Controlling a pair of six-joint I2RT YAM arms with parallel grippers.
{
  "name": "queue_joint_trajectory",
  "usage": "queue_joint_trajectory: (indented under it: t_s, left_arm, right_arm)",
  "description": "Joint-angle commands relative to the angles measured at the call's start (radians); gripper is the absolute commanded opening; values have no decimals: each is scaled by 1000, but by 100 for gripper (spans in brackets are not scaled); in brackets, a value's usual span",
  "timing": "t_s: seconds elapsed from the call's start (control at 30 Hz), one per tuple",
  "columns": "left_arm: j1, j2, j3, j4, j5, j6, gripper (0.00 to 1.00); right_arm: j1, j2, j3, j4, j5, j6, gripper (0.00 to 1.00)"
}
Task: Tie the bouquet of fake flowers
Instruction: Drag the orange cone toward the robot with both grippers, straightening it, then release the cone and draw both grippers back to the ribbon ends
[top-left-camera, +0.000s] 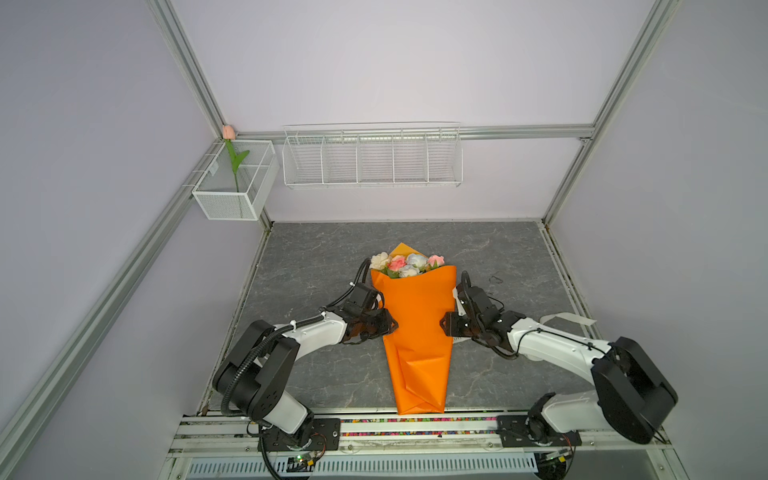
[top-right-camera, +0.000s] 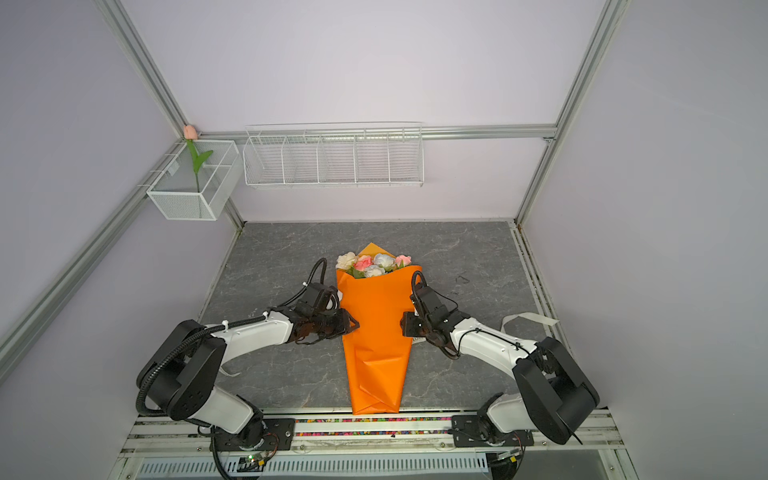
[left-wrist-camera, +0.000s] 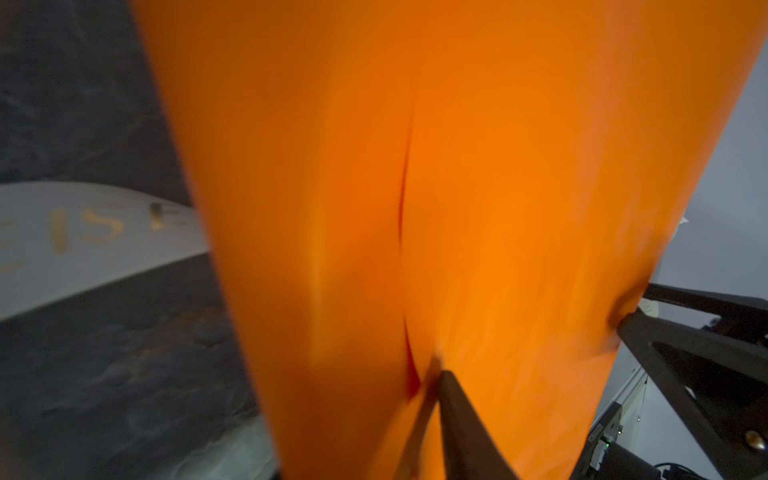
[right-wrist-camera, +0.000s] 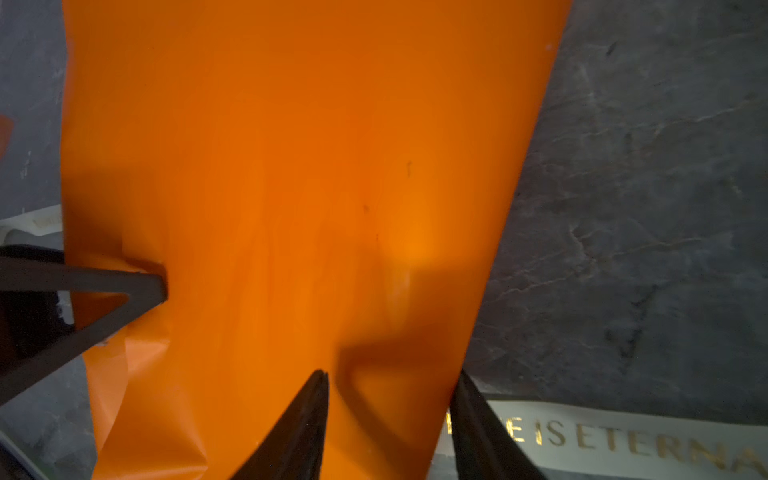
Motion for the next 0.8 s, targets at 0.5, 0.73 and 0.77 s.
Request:
queue_joint_trajectory:
  t_s: [0.5,0.73,0.77]
  left_arm:
    - [120,-464,-98,-291,-190,-82,78]
    - [468,-454,-193,-282,62,-131,75]
    - [508,-438,-190,-282,77,-129,74]
  right_arm:
    - [-227,-317,38,-507,162,90,79]
    - [-325,-349,-4,-628,233,213,69]
    - [-345,-350,-5,-625,212,212,70]
